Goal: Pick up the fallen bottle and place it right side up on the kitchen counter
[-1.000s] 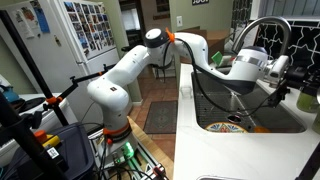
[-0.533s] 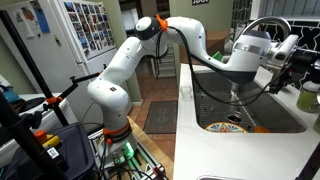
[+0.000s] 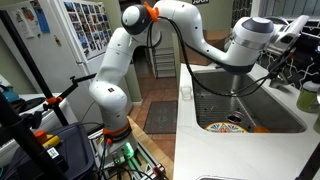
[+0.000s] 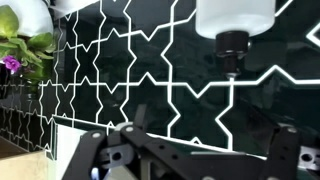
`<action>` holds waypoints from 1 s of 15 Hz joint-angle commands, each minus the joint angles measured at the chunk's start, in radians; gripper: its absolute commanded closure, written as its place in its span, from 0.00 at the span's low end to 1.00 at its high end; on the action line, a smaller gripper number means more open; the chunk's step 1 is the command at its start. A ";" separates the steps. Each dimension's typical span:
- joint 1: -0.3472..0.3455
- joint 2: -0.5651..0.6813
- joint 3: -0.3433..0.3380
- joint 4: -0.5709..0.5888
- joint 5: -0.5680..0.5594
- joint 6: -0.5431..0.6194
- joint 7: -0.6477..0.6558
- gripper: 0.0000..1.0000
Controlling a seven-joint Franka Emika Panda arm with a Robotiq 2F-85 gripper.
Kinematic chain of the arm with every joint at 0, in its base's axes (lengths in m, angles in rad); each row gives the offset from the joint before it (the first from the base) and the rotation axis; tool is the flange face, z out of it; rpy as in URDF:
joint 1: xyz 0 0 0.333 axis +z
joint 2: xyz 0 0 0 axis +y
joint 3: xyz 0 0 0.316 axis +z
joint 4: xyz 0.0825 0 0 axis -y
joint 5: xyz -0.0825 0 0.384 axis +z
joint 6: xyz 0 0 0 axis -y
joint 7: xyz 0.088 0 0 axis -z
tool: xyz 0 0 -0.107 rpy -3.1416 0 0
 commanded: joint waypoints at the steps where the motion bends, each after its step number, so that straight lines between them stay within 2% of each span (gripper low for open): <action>1: -0.072 -0.150 0.146 -0.033 0.084 -0.043 -0.227 0.00; 7: -0.194 -0.262 0.347 -0.031 0.301 -0.168 -0.596 0.00; 13: -0.254 -0.294 0.429 -0.008 0.474 -0.279 -0.843 0.00; 15: -0.289 -0.313 0.475 -0.006 0.548 -0.306 -0.948 0.00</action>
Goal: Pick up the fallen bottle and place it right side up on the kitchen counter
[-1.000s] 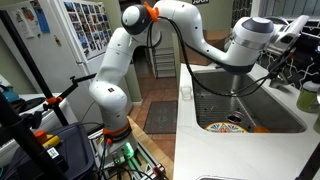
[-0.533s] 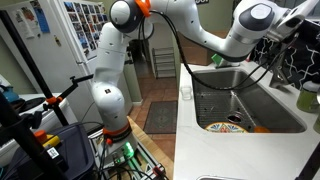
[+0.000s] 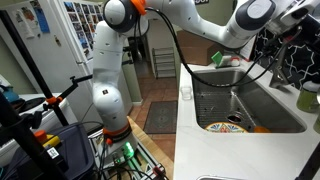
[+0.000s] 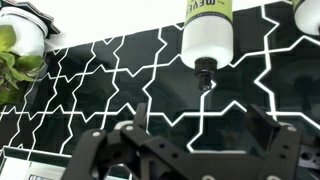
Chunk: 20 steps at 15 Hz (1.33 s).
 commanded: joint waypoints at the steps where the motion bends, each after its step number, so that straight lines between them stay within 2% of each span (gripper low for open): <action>1: -0.074 -0.056 0.098 -0.011 0.135 -0.068 -0.196 0.00; 5: -0.116 -0.077 0.141 0.010 0.219 -0.149 -0.298 0.00; 12: -0.183 -0.166 0.209 0.001 0.292 -0.264 -0.438 0.00; 14: -0.201 -0.184 0.222 0.001 0.307 -0.294 -0.455 0.00; 15: -0.197 -0.147 0.221 0.028 0.268 -0.262 -0.410 0.00; 20: -0.210 -0.164 0.231 0.027 0.277 -0.281 -0.426 0.00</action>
